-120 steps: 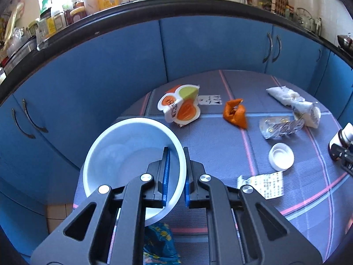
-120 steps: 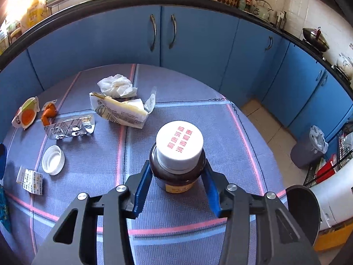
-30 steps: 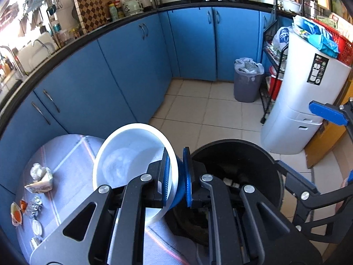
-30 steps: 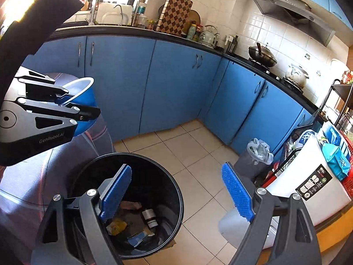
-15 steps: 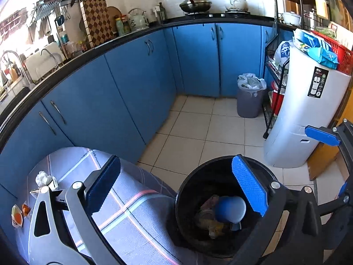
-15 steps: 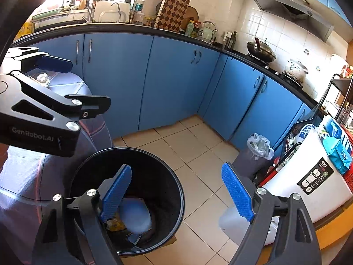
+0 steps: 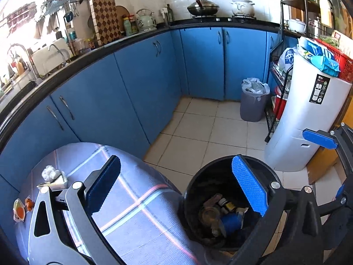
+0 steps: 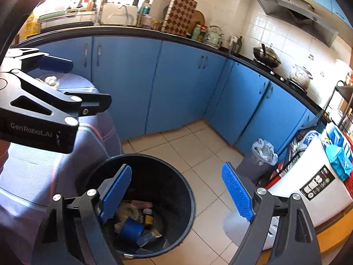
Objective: Collect trash
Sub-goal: 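Grasp the teal snack wrapper with the left tool while the right tool grasps the printed paper strip, then carry the wrapper and paper strip over the bin and open both tools to drop them, then grasp the orange-white cup with the left tool while the right tool grasps the tissue-wrapped item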
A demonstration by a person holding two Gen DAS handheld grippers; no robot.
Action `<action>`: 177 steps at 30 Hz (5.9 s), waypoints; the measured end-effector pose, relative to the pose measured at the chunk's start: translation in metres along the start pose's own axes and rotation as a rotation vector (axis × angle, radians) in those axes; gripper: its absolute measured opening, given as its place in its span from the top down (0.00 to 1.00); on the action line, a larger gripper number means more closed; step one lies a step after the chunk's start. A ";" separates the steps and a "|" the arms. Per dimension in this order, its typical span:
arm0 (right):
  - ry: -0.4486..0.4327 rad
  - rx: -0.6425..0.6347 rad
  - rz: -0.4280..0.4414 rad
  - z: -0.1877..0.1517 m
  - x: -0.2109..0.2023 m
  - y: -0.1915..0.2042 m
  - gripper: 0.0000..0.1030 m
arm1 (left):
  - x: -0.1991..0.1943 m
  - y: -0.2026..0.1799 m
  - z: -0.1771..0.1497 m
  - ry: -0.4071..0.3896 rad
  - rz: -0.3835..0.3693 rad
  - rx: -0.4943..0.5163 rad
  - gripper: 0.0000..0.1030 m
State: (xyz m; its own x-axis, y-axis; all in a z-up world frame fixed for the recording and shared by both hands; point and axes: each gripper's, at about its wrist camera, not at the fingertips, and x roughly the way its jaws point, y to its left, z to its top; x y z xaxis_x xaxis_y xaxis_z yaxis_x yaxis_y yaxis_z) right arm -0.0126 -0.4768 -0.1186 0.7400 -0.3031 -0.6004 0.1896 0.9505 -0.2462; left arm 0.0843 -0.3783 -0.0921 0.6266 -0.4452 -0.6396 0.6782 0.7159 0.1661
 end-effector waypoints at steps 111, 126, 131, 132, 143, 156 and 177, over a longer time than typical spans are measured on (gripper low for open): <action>0.002 -0.117 0.281 0.037 -0.002 0.107 0.75 | -0.062 0.117 -0.092 0.058 0.136 -0.046 0.63; -0.019 -0.002 0.144 0.009 0.008 0.031 0.36 | -0.032 0.024 -0.033 -0.003 0.027 0.098 0.63; -0.031 0.028 0.114 -0.002 0.009 0.008 0.32 | -0.017 0.007 -0.020 0.003 -0.006 0.123 0.63; -0.029 0.030 0.109 -0.003 0.010 0.004 0.32 | -0.014 0.003 -0.017 0.007 -0.019 0.124 0.63; 0.026 0.084 0.028 -0.031 0.015 -0.029 0.32 | 0.006 -0.042 0.002 0.024 -0.113 0.161 0.22; 0.020 0.085 0.067 -0.026 0.010 -0.013 0.32 | -0.019 -0.013 0.000 -0.064 -0.007 0.144 0.08; -0.085 -0.224 0.354 0.079 0.018 0.186 0.32 | -0.086 0.227 -0.103 0.005 0.391 -0.134 0.07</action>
State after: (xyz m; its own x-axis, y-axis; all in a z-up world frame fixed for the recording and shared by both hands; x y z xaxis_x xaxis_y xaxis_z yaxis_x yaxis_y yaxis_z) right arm 0.0868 -0.3006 -0.1151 0.7863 0.0552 -0.6153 -0.2239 0.9538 -0.2005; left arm 0.1447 -0.1222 -0.0769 0.8253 -0.1232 -0.5511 0.3327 0.8946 0.2983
